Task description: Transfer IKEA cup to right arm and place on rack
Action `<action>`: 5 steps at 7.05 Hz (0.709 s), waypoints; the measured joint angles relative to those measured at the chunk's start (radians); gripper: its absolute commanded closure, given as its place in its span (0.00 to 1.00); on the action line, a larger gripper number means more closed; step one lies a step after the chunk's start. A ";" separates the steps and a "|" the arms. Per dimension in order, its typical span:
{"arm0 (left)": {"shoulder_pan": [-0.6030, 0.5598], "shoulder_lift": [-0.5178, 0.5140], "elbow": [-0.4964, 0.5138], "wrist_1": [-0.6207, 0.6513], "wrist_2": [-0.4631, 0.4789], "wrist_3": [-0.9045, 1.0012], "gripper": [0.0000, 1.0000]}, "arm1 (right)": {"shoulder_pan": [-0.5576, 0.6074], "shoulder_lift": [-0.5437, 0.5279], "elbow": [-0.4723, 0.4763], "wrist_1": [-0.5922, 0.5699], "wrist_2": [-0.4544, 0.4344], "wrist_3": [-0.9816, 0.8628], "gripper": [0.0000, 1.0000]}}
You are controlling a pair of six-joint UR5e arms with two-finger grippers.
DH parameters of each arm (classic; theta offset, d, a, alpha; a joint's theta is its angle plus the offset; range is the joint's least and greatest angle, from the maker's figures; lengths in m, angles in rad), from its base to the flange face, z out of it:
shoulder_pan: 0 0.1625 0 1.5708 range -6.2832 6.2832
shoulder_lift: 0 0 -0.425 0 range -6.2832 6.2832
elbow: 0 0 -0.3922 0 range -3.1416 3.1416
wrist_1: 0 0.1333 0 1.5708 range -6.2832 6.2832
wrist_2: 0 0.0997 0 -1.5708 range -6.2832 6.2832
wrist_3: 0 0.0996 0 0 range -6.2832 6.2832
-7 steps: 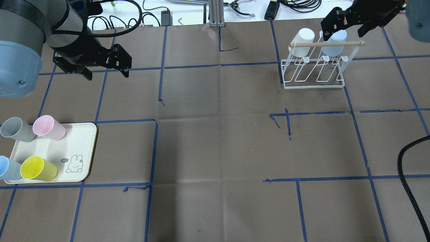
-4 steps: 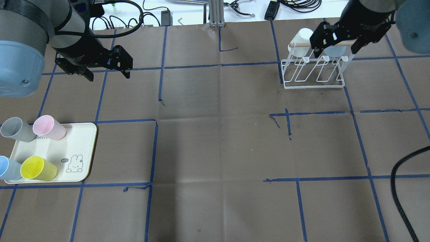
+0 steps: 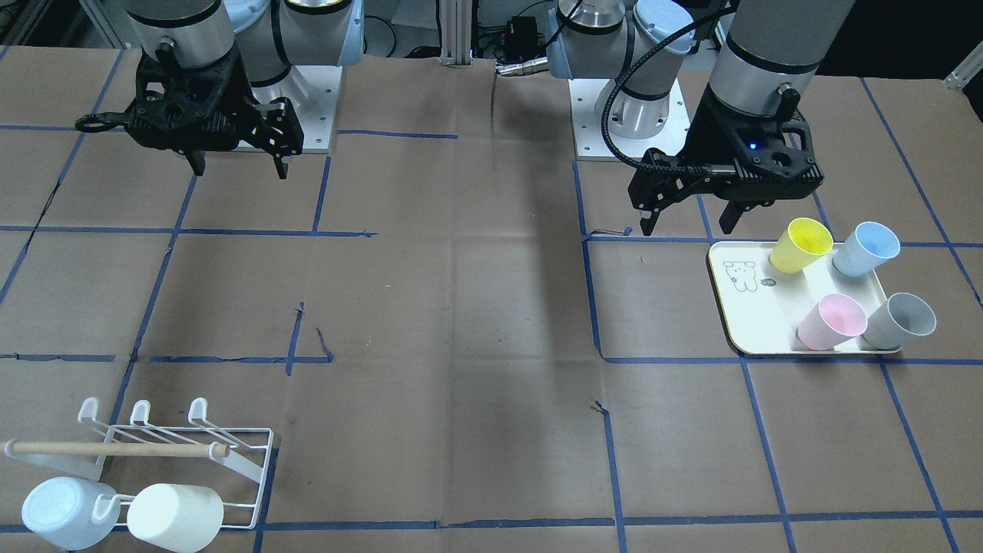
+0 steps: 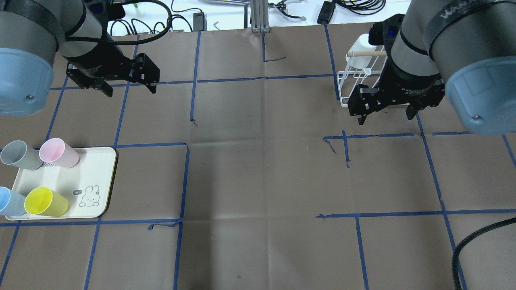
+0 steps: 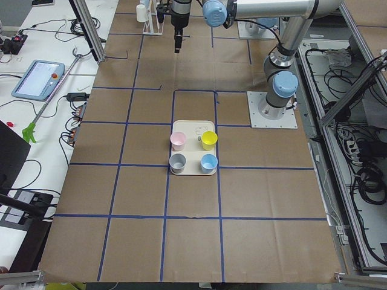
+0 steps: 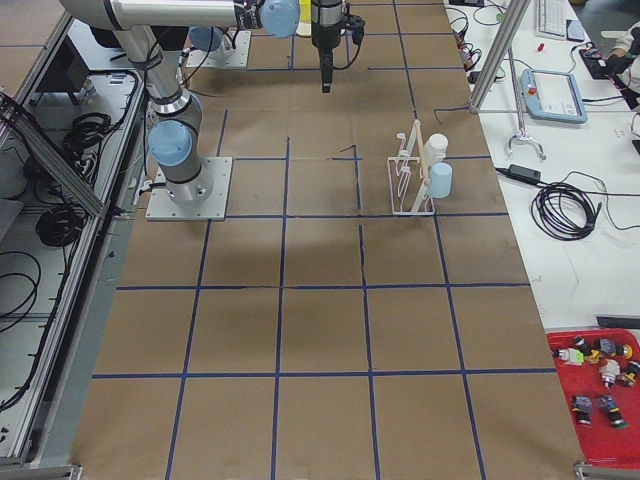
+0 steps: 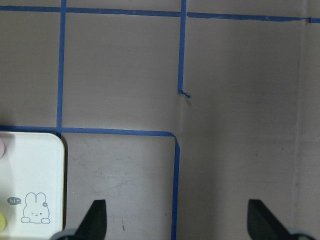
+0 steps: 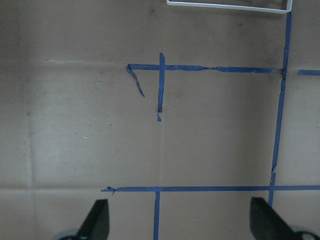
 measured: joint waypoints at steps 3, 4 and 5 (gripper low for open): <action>0.001 0.000 0.000 0.000 0.001 0.000 0.00 | 0.001 0.001 -0.007 0.001 0.037 0.002 0.00; 0.001 0.000 0.000 0.000 0.001 0.000 0.00 | 0.001 0.007 -0.015 0.000 0.075 -0.003 0.00; 0.001 0.000 0.000 0.000 0.001 0.000 0.00 | 0.002 0.011 -0.020 0.000 0.092 -0.008 0.00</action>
